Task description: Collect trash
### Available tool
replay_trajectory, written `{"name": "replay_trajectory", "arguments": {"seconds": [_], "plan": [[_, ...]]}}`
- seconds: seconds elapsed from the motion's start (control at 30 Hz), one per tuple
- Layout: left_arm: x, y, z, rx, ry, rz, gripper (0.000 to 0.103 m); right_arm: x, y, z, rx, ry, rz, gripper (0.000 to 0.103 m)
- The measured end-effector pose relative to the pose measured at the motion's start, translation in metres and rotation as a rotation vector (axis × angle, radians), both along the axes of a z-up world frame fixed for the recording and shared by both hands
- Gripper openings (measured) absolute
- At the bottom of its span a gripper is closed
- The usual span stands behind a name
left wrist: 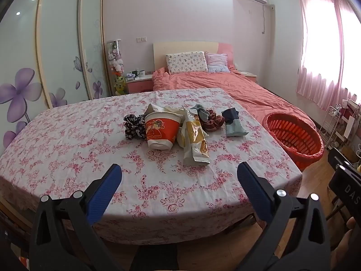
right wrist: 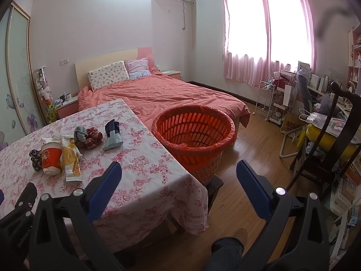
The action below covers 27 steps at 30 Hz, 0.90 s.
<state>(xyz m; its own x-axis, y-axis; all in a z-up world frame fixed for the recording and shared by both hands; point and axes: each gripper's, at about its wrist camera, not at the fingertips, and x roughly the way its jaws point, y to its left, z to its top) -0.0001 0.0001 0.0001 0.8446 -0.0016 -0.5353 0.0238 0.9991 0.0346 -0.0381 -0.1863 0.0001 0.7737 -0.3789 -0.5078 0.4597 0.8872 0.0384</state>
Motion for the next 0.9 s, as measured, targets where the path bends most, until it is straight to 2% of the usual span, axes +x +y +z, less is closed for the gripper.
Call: {"name": "replay_trajectory", "arguments": {"seconds": [0.9], "plan": [[0.0008,-0.0003,-0.0003,-0.001,0.004,0.0,0.101,0.0015,0.0014,-0.0011,-0.002,0.006,-0.001,0.099]]}}
